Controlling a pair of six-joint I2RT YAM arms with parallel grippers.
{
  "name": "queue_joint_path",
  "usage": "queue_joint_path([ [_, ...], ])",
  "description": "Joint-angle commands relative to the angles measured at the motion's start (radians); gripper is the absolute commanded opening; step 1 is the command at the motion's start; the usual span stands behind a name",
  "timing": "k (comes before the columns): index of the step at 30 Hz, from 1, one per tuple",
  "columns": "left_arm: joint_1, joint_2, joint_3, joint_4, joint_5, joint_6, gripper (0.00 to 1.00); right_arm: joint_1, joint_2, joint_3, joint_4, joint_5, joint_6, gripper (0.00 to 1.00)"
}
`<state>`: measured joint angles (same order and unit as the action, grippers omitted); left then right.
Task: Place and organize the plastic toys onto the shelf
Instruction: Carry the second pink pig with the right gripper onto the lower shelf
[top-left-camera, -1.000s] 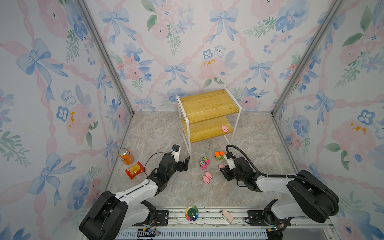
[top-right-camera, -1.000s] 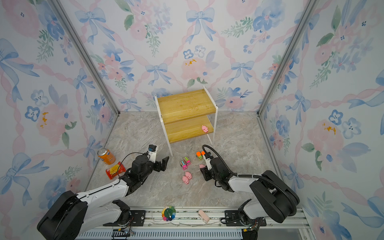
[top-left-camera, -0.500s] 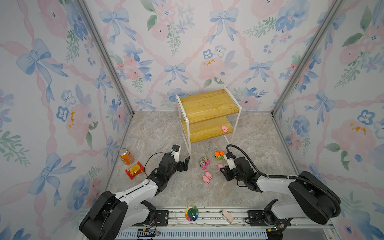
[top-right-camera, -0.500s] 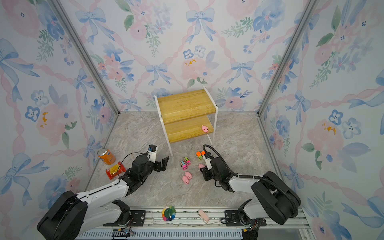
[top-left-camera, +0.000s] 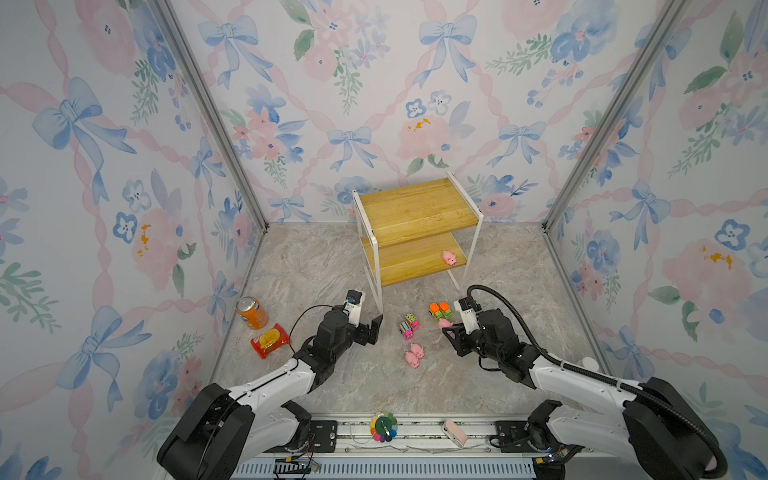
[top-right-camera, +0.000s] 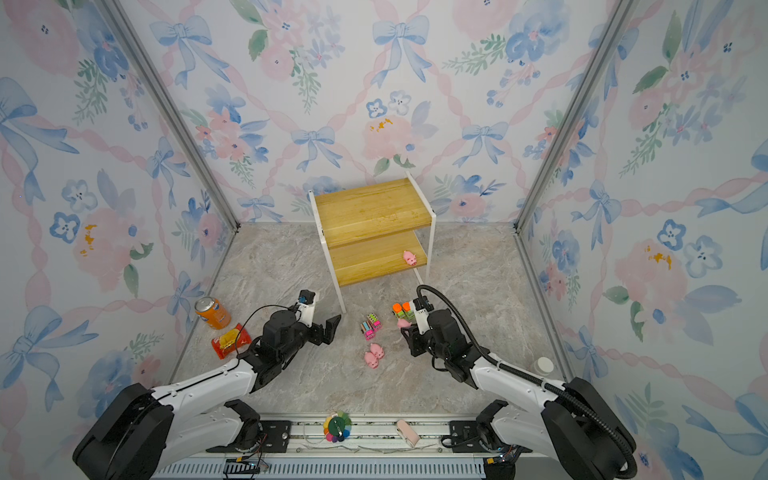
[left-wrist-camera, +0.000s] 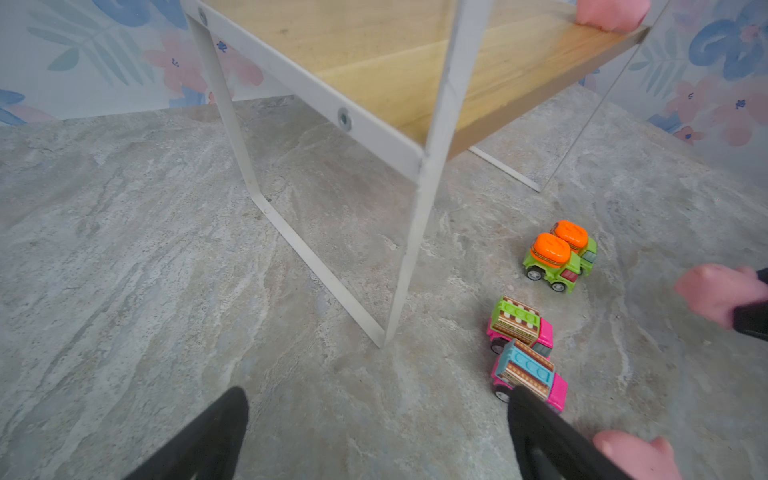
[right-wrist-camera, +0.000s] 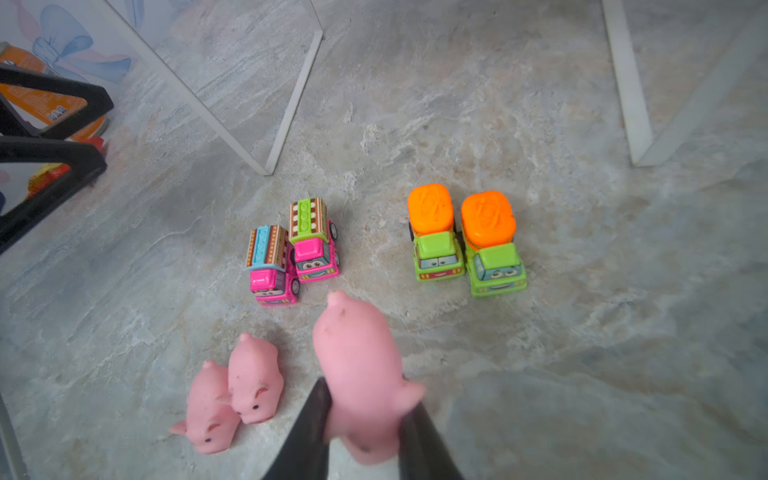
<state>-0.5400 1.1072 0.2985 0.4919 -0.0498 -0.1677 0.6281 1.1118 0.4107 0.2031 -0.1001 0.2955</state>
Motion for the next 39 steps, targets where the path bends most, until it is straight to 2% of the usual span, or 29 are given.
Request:
queue_joint_path([
  [1,0.007,-0.034,-0.027,0.016,0.052,0.030,0.98,-0.008,-0.069,0.093,-0.127,0.028,-0.016,0.28],
  [8,0.008,-0.061,-0.044,0.030,0.073,0.037,0.98,-0.012,-0.089,0.247,-0.189,0.060,-0.027,0.28],
  [22,0.006,-0.051,-0.043,0.040,0.082,0.037,0.98,-0.027,0.193,0.560,-0.217,0.153,0.009,0.28],
  [29,0.006,-0.050,-0.043,0.040,0.082,0.035,0.98,-0.018,0.274,0.614,-0.207,0.206,0.058,0.28],
  [39,0.006,-0.044,-0.040,0.040,0.080,0.031,0.98,0.032,0.306,0.617,-0.182,0.351,0.089,0.29],
])
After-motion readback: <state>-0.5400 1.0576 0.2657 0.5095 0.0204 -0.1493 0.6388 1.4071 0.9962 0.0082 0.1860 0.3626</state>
